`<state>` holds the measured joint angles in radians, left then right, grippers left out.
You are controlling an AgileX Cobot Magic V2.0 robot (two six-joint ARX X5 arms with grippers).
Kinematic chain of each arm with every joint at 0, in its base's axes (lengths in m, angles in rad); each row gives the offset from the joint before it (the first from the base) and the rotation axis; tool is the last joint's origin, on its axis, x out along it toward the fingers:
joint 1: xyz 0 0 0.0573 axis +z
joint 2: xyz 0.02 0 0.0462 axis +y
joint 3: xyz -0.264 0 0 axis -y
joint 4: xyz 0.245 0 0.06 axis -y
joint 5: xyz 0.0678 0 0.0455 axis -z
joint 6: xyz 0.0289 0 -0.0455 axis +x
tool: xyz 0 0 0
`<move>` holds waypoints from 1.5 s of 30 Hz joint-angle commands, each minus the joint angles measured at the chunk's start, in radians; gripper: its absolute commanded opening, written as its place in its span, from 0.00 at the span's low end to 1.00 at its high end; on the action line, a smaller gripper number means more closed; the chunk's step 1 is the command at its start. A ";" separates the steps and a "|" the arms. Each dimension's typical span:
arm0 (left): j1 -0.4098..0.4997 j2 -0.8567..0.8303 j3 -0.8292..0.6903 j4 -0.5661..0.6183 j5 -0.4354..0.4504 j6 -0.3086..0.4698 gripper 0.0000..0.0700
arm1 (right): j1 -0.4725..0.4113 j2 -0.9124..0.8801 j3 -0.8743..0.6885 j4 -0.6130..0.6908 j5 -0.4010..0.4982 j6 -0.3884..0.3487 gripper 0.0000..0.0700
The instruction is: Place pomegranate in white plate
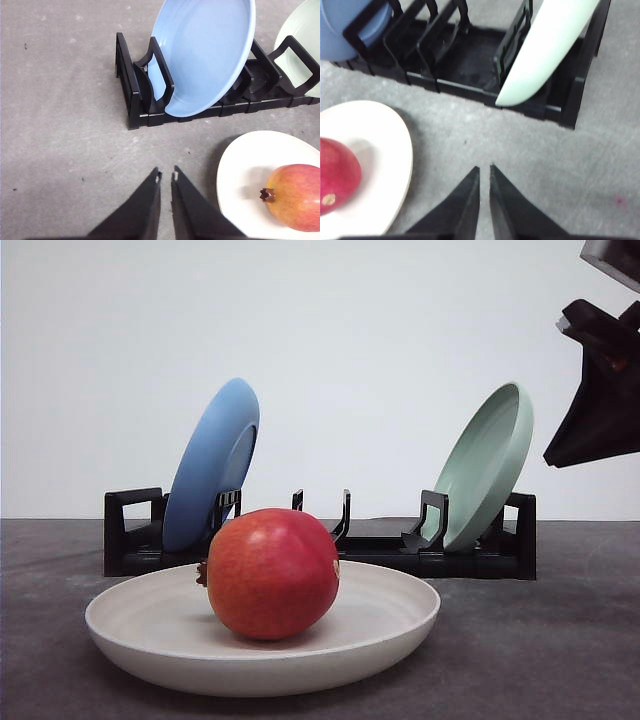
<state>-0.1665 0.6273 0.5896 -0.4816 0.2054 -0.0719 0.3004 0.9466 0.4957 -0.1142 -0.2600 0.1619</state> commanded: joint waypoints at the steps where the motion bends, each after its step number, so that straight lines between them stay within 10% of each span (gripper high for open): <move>1: -0.001 0.003 0.008 0.008 0.000 0.000 0.02 | 0.003 0.005 0.000 0.021 -0.002 -0.005 0.04; 45: 0.154 -0.624 -0.578 0.310 -0.119 0.034 0.02 | 0.003 0.005 0.000 0.037 -0.002 -0.005 0.04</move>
<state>-0.0135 0.0036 0.0223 -0.1784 0.0841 -0.0418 0.3004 0.9466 0.4953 -0.0892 -0.2604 0.1619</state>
